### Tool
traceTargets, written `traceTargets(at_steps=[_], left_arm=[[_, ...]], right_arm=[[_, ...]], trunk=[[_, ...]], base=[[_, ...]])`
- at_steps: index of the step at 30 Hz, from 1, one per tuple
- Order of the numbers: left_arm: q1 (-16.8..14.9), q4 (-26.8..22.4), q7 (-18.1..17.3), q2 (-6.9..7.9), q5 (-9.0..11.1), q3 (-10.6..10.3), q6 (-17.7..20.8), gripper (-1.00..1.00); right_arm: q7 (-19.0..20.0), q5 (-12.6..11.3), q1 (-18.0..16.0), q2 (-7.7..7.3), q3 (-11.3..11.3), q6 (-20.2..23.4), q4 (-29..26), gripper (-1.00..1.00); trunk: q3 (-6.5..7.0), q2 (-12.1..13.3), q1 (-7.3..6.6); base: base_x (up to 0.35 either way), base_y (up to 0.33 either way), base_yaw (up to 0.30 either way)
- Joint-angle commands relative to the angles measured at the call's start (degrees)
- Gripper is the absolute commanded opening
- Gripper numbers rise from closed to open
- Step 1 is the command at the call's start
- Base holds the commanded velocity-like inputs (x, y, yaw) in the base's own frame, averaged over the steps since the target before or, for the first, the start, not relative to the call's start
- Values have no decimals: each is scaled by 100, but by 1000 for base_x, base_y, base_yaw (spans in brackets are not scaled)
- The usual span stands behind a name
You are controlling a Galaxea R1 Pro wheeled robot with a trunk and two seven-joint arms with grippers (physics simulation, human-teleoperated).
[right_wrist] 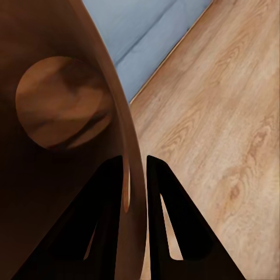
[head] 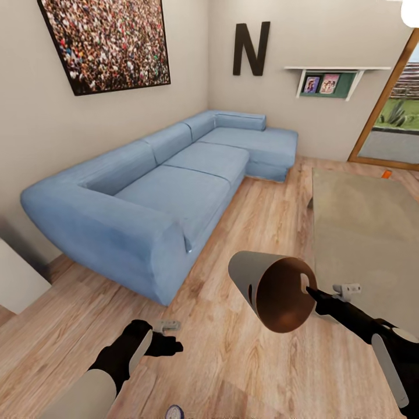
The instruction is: Put the three can of soda from the living room inside the tash can in the kitchen.
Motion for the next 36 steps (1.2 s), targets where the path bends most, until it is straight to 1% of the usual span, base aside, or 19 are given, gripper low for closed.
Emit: traceTargets(at_steps=[1,15,21,27,32,34,36], left_arm=[[0,7,9,-2,-8,0,-5,100],[-5,-2,-1,-13,-15,0,-12,100],[-9,-23,-1,-24,-21,0,-18,100],[-10,-37,-1,-34,-26,0,-19,100],[-10,-43,34,-89,-38,-7,-15,100],[-10,-43,35,-96,-40,-8,-12,100],[-10,-43,24,-100,-41,-8,-11,100]], right_arm=[[30,-104,-3,4,1,24,-9,-100],[30,-104,-3,9,7,32,-9,-100],[20,-93,-3,10,65,38,-7,-100],[-97,-94,-3,3,75,53,-5,-100],[-138,-105,-5,-34,10,68,-7,-100],[-142,-109,-10,-63,-12,82,-101,-100],[-144,-110,-11,-77,-22,148,-355,-100]], trunk=[[-27,-42,22],[-403,-603,330],[-564,-844,461],[-725,-1085,593],[-859,-1285,703],[-912,-1366,747],[-965,-1446,791]], base=[[0,0,0],[0,0,0],[0,0,0],[0,0,0],[0,0,0],[0,0,0],[0,0,0]])
